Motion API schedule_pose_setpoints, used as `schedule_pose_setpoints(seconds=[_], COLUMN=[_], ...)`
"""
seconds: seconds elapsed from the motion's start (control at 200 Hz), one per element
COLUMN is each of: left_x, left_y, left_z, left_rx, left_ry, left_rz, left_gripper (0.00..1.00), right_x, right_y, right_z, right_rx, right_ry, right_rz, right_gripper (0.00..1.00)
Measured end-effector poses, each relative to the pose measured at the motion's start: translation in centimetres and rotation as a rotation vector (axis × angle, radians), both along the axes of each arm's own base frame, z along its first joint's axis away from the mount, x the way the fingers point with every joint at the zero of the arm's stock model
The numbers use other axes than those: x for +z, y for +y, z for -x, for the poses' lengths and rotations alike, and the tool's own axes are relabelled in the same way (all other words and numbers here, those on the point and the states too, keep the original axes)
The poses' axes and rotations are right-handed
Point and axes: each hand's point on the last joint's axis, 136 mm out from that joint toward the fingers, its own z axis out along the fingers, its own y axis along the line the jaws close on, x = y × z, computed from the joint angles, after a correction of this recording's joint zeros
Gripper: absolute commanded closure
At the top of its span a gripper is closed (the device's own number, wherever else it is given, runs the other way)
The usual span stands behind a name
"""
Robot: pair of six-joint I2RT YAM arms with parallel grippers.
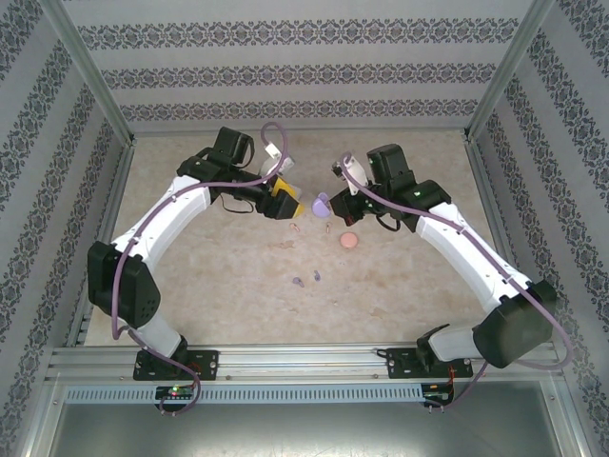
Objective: Insert the wireless bluetooth earbuds into the charging case
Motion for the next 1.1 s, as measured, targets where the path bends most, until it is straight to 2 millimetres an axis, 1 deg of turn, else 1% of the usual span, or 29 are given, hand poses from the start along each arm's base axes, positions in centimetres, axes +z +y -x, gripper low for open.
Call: schedule_pose_setpoints(seconds=[0.1, 0.305, 0.435, 0.689, 0.819, 0.929, 1.099], left_x=[-0.4, -1.6, -1.7, -1.4, -1.7, -2.3, -2.5], left_y=[-0.4, -1.6, -2.0, -2.2, -2.4, -2.6, -2.7], left_z=[0.2, 0.9, 1.1, 1.4, 1.4, 1.3, 1.5], left_rx=[-0.021, -0.068, -0.089, -0.105, -0.117, -0.126, -0.133], left_ry=[0.017, 0.061, 0.06, 0.064, 0.085, 0.097, 0.109], left_rz=[-0.003, -0.014, -0.012, -0.002, -0.004, -0.012, -0.013], left_gripper=[0.24, 0.26, 0.28, 0.35, 0.36, 0.38, 0.44], right_x=[-0.3, 0.0, -0.1, -0.5, -0.7, -0.4, -0.3], right_y=[0.5, 1.9, 2.4, 2.8, 2.8, 2.8, 2.9], right_z=[0.4, 0.7, 0.8, 0.7, 0.7, 0.5, 0.5], right_rx=[0.023, 0.068, 0.087, 0.092, 0.092, 0.089, 0.089], right_ry=[0.003, -0.012, -0.018, -0.016, -0.013, -0.019, -0.022], right_rz=[0.025, 0.051, 0.066, 0.084, 0.089, 0.088, 0.086], right_gripper=[1.0, 1.0, 1.0, 1.0, 1.0, 1.0, 1.0])
